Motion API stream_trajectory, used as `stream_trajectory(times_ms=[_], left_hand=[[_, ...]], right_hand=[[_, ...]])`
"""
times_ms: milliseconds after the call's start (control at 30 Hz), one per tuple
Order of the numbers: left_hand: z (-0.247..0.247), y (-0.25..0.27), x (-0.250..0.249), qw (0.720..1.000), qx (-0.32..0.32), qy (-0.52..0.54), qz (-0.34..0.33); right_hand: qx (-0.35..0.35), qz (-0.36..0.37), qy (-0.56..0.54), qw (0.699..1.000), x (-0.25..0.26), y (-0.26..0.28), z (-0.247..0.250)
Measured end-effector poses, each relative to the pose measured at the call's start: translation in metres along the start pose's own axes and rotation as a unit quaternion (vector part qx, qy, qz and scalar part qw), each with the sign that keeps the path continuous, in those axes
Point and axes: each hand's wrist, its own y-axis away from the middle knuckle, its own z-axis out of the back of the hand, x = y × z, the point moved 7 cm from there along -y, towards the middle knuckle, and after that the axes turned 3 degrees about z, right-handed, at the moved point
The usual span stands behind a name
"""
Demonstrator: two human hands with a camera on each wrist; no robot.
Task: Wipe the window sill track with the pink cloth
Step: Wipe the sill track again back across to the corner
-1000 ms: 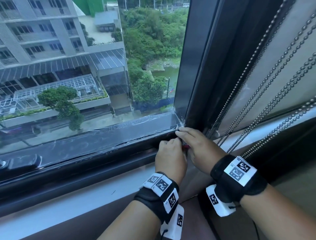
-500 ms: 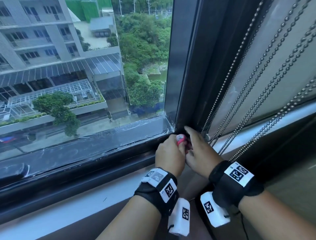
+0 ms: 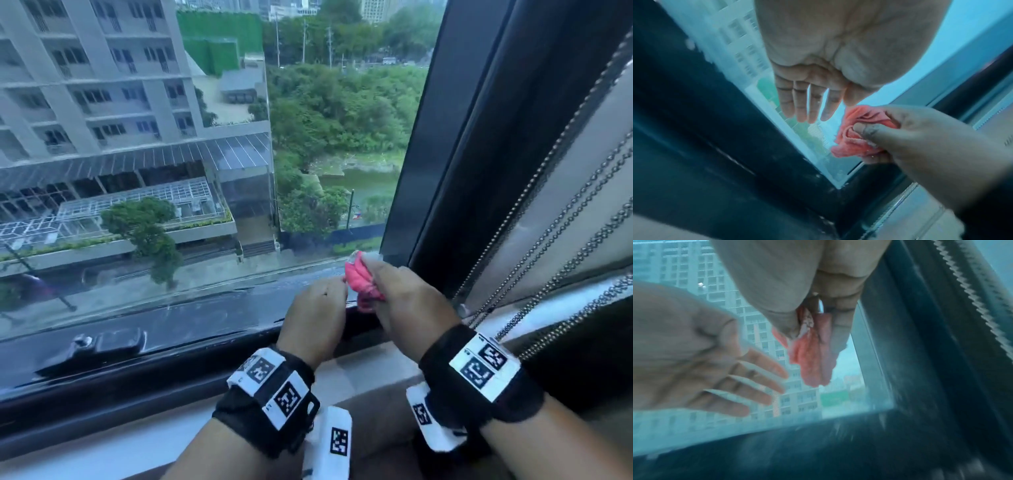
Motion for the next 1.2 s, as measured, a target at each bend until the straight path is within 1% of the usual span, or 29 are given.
stream_trajectory(times_ms=[33, 67, 100, 133, 167, 200, 233, 267, 333, 433, 533, 700, 867, 1000, 1100, 1200], left_hand=[[0.007, 0.004, 0.002, 0.996, 0.001, -0.086, -0.016], [0.01, 0.008, 0.01, 0.988, 0.013, -0.153, 0.002], [0.009, 0.013, 0.021, 0.975, 0.035, -0.219, 0.035], [0.008, 0.019, 0.031, 0.959, 0.06, -0.271, 0.058], [0.005, 0.025, 0.041, 0.947, 0.084, -0.301, 0.075], [0.003, 0.03, 0.048, 0.939, 0.1, -0.321, 0.079], [0.003, 0.033, 0.053, 0.935, 0.105, -0.331, 0.076], [0.005, 0.035, 0.056, 0.933, 0.102, -0.338, 0.071], [0.013, 0.039, 0.061, 0.935, 0.091, -0.339, 0.057], [0.023, 0.04, 0.069, 0.944, 0.07, -0.32, 0.042], [0.034, 0.043, 0.077, 0.946, 0.048, -0.319, 0.039], [0.053, 0.053, 0.095, 0.933, 0.039, -0.357, 0.04], [0.076, 0.064, 0.106, 0.932, 0.036, -0.357, 0.043], [0.096, 0.068, 0.117, 0.939, 0.026, -0.341, 0.045], [0.112, 0.076, 0.121, 0.951, 0.002, -0.306, 0.049], [0.126, 0.081, 0.122, 0.961, -0.036, -0.27, 0.055]], right_hand=[[-0.015, -0.005, 0.07, 0.997, 0.005, -0.013, 0.003], [-0.01, -0.021, 0.142, 0.99, 0.006, -0.025, 0.0], [0.018, -0.046, 0.193, 0.98, 0.0, -0.035, -0.008], [0.061, -0.078, 0.21, 0.973, -0.012, -0.041, -0.021], [0.111, -0.106, 0.201, 0.968, -0.025, -0.044, -0.037], [0.161, -0.127, 0.185, 0.961, -0.038, -0.044, -0.054], [0.195, -0.134, 0.174, 0.956, -0.047, -0.042, -0.068], [0.206, -0.129, 0.178, 0.954, -0.052, -0.041, -0.076], [0.202, -0.122, 0.194, 0.952, -0.055, -0.04, -0.084], [0.2, -0.133, 0.203, 0.949, -0.065, -0.038, -0.088], [0.197, -0.121, 0.204, 0.951, -0.057, -0.036, -0.089], [0.2, -0.08, 0.162, 0.963, 0.001, -0.041, -0.116], [0.215, -0.075, 0.144, 0.963, 0.044, -0.047, -0.133], [0.217, -0.027, 0.103, 0.97, 0.087, -0.059, -0.15], [0.214, -0.002, 0.077, 0.974, 0.118, -0.073, -0.156], [0.248, 0.009, 0.052, 0.967, 0.14, -0.083, -0.16]])
